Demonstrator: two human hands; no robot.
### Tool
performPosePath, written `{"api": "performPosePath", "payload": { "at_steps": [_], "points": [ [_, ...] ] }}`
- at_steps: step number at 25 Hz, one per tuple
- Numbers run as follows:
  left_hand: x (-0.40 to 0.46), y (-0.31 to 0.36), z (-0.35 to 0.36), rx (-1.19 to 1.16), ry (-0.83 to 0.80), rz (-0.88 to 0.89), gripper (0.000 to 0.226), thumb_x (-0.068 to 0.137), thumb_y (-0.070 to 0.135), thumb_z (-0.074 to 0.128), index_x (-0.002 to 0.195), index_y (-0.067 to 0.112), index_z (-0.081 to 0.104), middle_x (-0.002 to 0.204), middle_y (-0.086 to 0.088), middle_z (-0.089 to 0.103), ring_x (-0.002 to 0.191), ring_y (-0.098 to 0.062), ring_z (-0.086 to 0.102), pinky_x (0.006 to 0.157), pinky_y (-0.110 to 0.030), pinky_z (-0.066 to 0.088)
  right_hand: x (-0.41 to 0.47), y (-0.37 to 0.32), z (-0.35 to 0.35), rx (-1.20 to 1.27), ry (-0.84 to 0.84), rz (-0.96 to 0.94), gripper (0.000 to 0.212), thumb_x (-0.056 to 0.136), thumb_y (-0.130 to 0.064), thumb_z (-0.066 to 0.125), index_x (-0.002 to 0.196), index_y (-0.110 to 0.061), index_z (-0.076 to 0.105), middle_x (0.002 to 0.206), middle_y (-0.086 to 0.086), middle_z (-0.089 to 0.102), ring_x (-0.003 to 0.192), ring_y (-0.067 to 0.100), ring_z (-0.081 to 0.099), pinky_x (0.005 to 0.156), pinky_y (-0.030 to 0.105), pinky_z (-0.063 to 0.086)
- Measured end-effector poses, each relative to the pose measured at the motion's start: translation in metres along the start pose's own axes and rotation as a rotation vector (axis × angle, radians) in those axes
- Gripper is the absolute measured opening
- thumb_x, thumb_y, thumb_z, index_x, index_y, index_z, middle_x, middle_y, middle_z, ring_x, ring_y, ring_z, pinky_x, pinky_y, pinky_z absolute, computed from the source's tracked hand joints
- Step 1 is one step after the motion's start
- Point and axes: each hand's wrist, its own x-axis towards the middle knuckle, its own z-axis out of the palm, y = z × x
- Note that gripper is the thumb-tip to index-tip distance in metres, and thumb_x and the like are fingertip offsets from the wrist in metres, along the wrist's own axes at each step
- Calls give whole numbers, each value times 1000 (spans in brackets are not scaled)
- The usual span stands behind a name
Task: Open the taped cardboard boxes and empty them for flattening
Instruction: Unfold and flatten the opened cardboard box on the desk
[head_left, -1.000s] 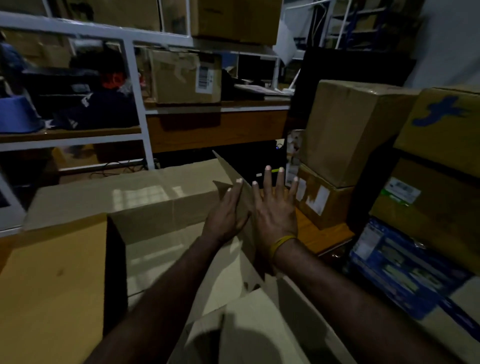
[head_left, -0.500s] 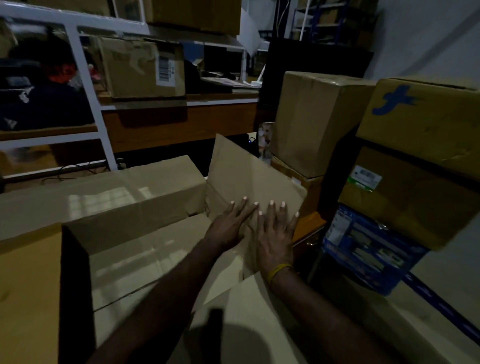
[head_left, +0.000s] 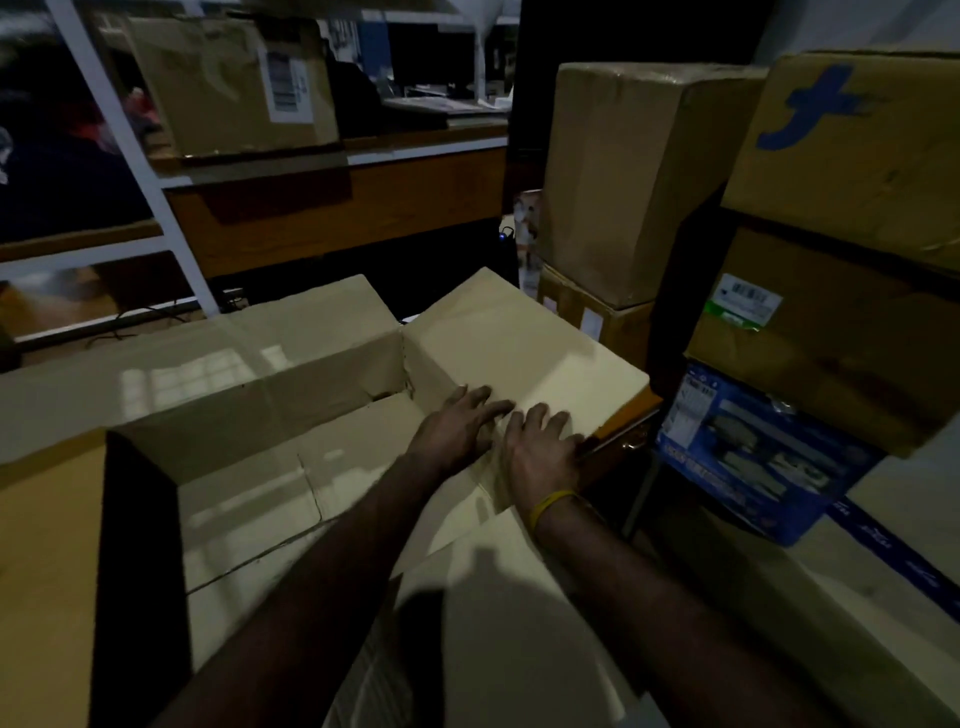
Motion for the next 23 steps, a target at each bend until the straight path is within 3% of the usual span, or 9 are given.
{"api": "performPosePath", "payload": {
  "at_steps": [2, 4, 7, 9, 12, 14, 16, 20, 23],
  "points": [
    [2, 5, 1, -31, 14, -2, 60, 90, 30, 68, 145, 33, 45, 155, -8, 36, 143, -33, 30, 113, -42, 35, 0, -1, 5, 14, -38, -37, 35, 86, -25, 52, 117, -14, 66, 110, 17, 66, 92, 39, 66, 65, 40, 56],
    [4, 7, 2, -33, 31, 20, 52, 91, 28, 65, 141, 29, 51, 150, -10, 41, 139, -32, 36, 113, -37, 31, 0, 0, 9, 22, 14, -76, 24, 81, -22, 58, 100, -16, 71, 86, 9, 65, 66, 29, 64, 52, 28, 48],
    [1, 7, 3, -7, 50, -32, 42, 93, 32, 61, 135, 36, 52, 145, -2, 45, 133, -29, 40, 93, -43, 51, 3, 0, 7, 106, 52, -85, 12, 69, -23, 74, 80, -17, 72, 67, 4, 60, 42, 18, 54, 42, 20, 38],
    [-2, 11, 2, 42, 45, -82, 39, 96, 35, 56, 134, 40, 49, 145, 3, 42, 133, -26, 37, 80, -42, 55, 7, -2, 12, 154, 56, -95, 21, 63, -28, 85, 74, -16, 72, 62, 3, 58, 36, 14, 50, 40, 18, 32],
    [-5, 18, 4, 111, 39, -121, 37, 97, 36, 53, 133, 42, 47, 145, 6, 40, 133, -25, 37, 73, -40, 55, 6, -2, 7, 125, 94, -116, 22, 64, -31, 86, 73, -17, 71, 63, 1, 59, 39, 11, 52, 41, 19, 25],
    [-6, 20, 5, 132, 36, -142, 34, 98, 37, 52, 131, 42, 48, 145, 6, 40, 132, -26, 38, 74, -40, 53, 3, 3, 6, 53, 39, -167, 12, 86, -24, 68, 96, -17, 69, 83, 1, 66, 60, 12, 65, 45, 22, 39],
    [-5, 21, 5, 144, 30, -156, 31, 98, 38, 50, 128, 41, 49, 144, 5, 40, 131, -27, 38, 79, -43, 51, 4, 5, 6, 76, 42, -178, 16, 97, -16, 54, 110, -16, 63, 99, 3, 66, 79, 14, 69, 58, 26, 52],
    [-4, 22, 6, 140, 24, -169, 29, 98, 37, 50, 127, 41, 49, 144, 5, 39, 133, -30, 37, 88, -48, 48, 6, 5, 5, 158, 62, -179, 14, 97, -16, 55, 104, -18, 67, 96, 1, 68, 78, 13, 70, 56, 25, 50],
    [-6, 16, 9, 97, -7, -165, 38, 99, 39, 49, 136, 44, 41, 154, 6, 29, 137, -32, 35, 90, -48, 49, 4, 5, 10, 176, 64, -162, 15, 91, -25, 66, 102, -16, 70, 89, 2, 67, 63, 15, 67, 48, 24, 41]
  ]
}}
